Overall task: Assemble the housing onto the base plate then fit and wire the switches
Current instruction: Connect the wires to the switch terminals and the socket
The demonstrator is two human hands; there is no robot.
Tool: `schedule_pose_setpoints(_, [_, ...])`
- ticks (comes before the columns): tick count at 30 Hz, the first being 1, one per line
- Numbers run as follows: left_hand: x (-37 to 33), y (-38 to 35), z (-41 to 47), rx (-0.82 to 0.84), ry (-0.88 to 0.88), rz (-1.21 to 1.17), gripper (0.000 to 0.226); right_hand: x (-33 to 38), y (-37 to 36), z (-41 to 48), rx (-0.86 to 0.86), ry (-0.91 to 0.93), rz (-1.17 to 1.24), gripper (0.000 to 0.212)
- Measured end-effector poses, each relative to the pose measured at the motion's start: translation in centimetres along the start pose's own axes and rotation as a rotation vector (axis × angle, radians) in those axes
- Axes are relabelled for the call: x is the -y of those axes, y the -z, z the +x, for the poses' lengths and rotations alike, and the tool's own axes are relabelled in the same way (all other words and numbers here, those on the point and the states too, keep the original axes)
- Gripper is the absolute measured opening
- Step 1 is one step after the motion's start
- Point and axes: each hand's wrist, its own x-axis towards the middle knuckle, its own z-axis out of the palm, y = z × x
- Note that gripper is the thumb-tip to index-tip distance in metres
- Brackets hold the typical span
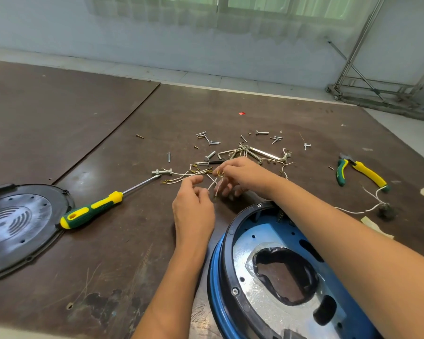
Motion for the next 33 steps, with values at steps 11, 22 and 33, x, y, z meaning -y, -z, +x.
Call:
schedule_pose_setpoints(11, [0.1, 0.2, -0.2, -0.028, 0.038, 0.035, 0.027, -0.4, 0.4, -0.3, -0.113, -0.005, -0.12, 0.043])
schedule_pose_setpoints(22, [0.1, 0.3, -0.1, -0.041, 0.052, 0.067, 0.027, -0.6, 0.5, 0.3, -0.239, -0.157, -0.29, 0.012])
schedule_pose_setpoints(33, [-0.6, 0.4, 0.1, 0.006, 0.076, -0.149, 0.028, 3.3, 1.9, -2.4, -0.484, 0.097, -0.337, 0.021])
